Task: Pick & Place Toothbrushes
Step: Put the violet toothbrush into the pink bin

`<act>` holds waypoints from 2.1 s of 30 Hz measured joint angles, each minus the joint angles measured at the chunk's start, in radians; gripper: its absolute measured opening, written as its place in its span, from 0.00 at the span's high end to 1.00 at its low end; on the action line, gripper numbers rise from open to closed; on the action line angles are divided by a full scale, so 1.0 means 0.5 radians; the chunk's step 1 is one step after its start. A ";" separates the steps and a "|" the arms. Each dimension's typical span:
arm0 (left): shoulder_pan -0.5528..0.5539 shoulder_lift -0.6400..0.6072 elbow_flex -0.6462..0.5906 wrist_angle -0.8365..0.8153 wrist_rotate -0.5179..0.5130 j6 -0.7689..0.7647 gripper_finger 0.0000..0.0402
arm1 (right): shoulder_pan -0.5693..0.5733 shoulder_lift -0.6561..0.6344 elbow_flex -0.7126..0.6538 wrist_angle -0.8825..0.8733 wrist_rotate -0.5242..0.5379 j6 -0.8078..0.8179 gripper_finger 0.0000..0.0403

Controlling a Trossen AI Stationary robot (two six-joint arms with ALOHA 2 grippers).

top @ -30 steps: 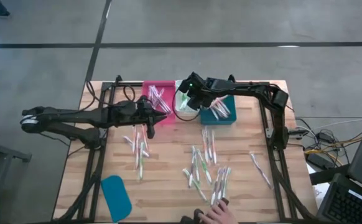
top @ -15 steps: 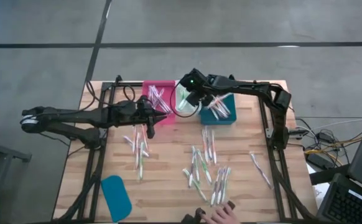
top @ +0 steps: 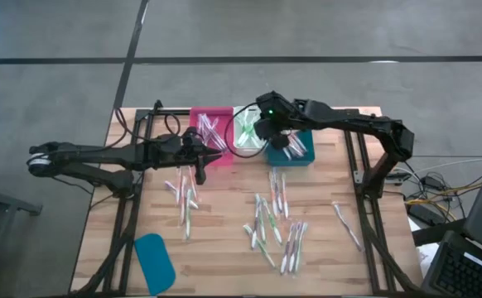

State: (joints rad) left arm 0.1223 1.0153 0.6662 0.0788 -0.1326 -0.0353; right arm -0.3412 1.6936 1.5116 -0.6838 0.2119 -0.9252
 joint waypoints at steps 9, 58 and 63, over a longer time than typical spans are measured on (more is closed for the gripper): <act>-0.001 0.001 -0.054 -0.015 -0.001 0.276 0.85 | 0.158 -0.177 0.000 -0.115 -0.006 0.817 0.98; -0.003 -0.019 -0.048 -0.053 0.002 0.378 0.85 | 2.229 -0.605 -1.037 -0.808 0.261 4.120 0.98; -0.003 -0.071 0.015 -0.468 -0.076 0.554 0.85 | 2.229 -0.796 -1.259 -0.623 0.104 4.233 0.98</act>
State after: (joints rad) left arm 0.1207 0.9796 0.6738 -0.1554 -0.1704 0.2416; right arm 0.7731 1.2955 0.8819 -0.9951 0.2640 1.1913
